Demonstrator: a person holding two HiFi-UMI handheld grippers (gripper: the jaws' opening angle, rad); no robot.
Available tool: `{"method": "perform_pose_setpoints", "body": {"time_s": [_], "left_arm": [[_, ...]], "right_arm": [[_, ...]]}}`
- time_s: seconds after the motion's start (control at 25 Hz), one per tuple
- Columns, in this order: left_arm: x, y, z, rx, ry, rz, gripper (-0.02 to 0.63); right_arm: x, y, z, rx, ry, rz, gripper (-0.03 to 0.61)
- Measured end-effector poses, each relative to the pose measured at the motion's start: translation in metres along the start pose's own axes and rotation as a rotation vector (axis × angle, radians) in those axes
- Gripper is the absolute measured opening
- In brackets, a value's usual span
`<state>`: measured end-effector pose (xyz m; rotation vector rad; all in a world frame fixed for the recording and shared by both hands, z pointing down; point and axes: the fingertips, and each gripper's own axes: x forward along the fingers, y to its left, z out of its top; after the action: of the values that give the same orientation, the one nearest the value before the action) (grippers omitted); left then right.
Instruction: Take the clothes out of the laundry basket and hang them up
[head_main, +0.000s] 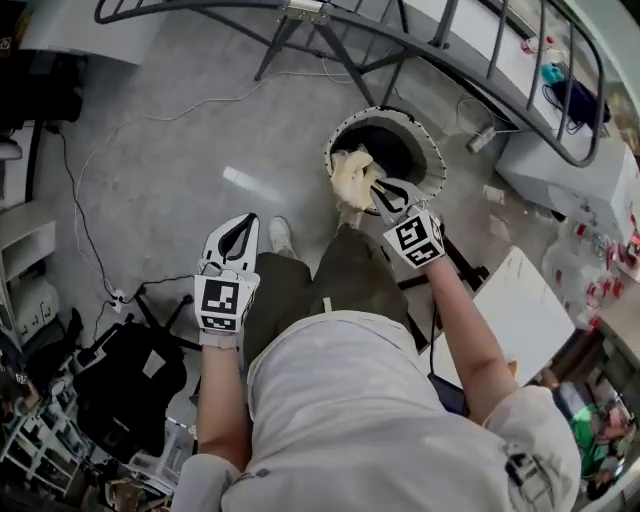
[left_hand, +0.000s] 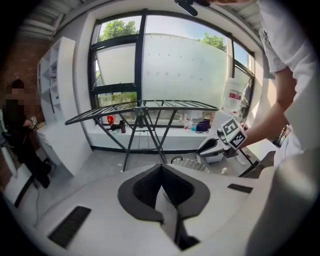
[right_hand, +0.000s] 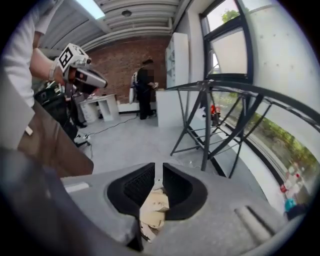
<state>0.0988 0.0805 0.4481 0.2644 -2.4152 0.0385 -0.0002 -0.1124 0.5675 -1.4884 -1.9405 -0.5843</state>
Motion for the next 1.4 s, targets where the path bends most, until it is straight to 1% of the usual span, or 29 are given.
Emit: {"method": "perform_pose_setpoints", "body": {"time_s": [0.12,0.2,0.28,0.36,0.44,0.6,0.76,0.84,0.96,1.12,1.16,1.2,1.28,1.32,1.36,1.4], "left_arm": [[-0.006,-0.003,-0.023,-0.083,0.055,0.078,0.0],[-0.009,-0.004,-0.036,-0.135,0.076,0.117,0.0],[-0.011,-0.008,-0.052,-0.185,0.094,0.141,0.0],[-0.014,-0.009,-0.073,-0.229,0.121,0.151,0.0],[-0.018,-0.008,-0.094,-0.263,0.153,0.155,0.0],[-0.027,-0.006,-0.132,-0.31,0.215,0.168,0.0],[-0.031,0.002,-0.168,-0.338,0.27,0.169,0.0],[-0.032,0.007,-0.184,-0.353,0.295,0.17,0.0],[-0.035,0.013,-0.201,-0.363,0.318,0.168,0.0],[-0.042,0.016,-0.22,-0.386,0.33,0.179,0.0],[-0.044,0.016,-0.223,-0.395,0.33,0.184,0.0],[-0.045,0.016,-0.226,-0.403,0.329,0.188,0.0],[-0.045,0.016,-0.23,-0.416,0.322,0.194,0.0],[-0.045,0.016,-0.23,-0.421,0.314,0.195,0.0],[-0.045,0.016,-0.23,-0.424,0.305,0.196,0.0],[-0.045,0.018,-0.228,-0.426,0.294,0.196,0.0]], "right_arm": [[0.04,0.01,-0.023,-0.132,0.074,0.132,0.046],[0.064,0.015,-0.034,-0.169,0.107,0.197,0.069],[0.088,0.02,-0.047,-0.182,0.142,0.245,0.078],[0.117,0.026,-0.066,-0.21,0.206,0.288,0.092],[0.146,0.033,-0.091,-0.264,0.288,0.326,0.115],[0.197,0.04,-0.148,-0.382,0.452,0.372,0.167],[0.238,0.042,-0.199,-0.447,0.57,0.397,0.187],[0.255,0.043,-0.219,-0.475,0.613,0.401,0.188],[0.278,0.044,-0.237,-0.521,0.651,0.412,0.189],[0.293,0.055,-0.25,-0.555,0.69,0.469,0.189],[0.293,0.058,-0.251,-0.546,0.7,0.488,0.187],[0.293,0.061,-0.253,-0.533,0.712,0.513,0.165],[0.288,0.065,-0.254,-0.509,0.735,0.556,0.092],[0.284,0.066,-0.251,-0.496,0.741,0.561,0.047],[0.282,0.065,-0.247,-0.475,0.736,0.554,0.029],[0.279,0.065,-0.239,-0.447,0.722,0.539,0.026]]}}
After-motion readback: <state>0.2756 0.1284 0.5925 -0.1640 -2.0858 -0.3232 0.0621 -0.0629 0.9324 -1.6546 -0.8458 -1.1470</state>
